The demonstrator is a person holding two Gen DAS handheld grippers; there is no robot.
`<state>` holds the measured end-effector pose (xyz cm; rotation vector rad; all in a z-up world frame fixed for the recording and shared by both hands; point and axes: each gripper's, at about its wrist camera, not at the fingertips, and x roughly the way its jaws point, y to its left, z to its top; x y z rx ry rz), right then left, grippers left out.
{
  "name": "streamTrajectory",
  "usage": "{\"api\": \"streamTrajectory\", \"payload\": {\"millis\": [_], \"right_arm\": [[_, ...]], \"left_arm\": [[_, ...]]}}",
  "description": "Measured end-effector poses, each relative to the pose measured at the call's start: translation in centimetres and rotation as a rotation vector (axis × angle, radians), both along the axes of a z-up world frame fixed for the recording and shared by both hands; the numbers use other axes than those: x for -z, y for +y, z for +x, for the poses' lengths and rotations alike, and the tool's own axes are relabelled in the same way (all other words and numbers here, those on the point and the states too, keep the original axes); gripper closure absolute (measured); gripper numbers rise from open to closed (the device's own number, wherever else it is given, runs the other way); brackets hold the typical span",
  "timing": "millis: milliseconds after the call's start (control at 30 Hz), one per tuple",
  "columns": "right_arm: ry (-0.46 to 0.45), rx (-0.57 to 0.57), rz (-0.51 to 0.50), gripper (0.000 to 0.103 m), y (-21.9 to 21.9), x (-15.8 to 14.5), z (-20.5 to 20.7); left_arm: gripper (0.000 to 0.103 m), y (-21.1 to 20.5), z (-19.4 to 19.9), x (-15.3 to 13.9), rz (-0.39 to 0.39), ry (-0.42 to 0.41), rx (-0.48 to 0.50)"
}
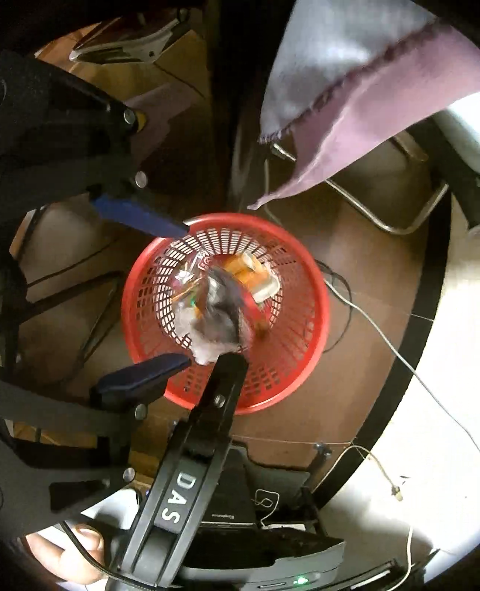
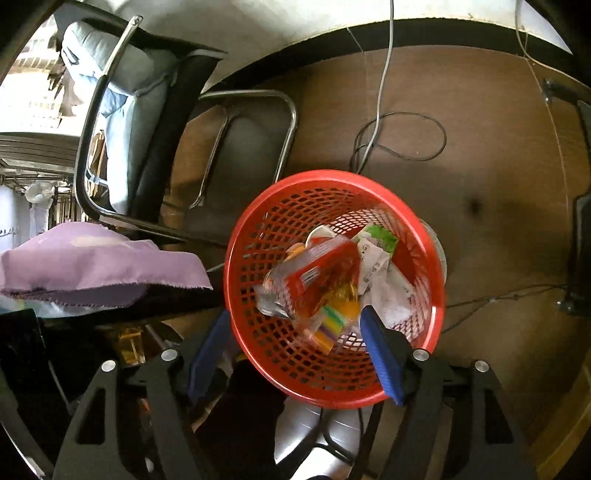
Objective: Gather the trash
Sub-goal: 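Open both tools to drop the foil bag and box into the wastebasket, then swing both tools back over the table toward the tissue and mask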
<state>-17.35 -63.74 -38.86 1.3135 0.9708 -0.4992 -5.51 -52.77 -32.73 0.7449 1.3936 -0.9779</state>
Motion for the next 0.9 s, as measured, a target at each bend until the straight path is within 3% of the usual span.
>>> {"api": "streamTrajectory", "payload": {"millis": [267,467,667,767,900], "right_arm": [[0.0,0.052,-0.051,0.029,1.0,-3.4,-5.0],[0.05,0.06,-0.17,0.026,1.7,-7.8,-7.0],[0.028,0.048,-0.332,0.023,3.0,-14.2,-6.8],[-0.006,0.033,-0.396,0.022,4.0,-17.6,-6.3],[-0.049,0.002,-0.459,0.022,5.7,-21.3,-5.1]], "left_arm": [[0.033,2.3,-2.0,-1.2,0.023,0.039,0.053],[0.032,4.4,-4.6,-3.9,0.007,0.004,0.115],[0.029,7.0,-5.7,-10.2,-0.079,-0.051,0.129],[0.025,8.9,-5.5,-14.7,-0.151,-0.094,0.139],[0.02,12.7,-3.8,-21.1,-0.27,-0.153,0.082]]}}
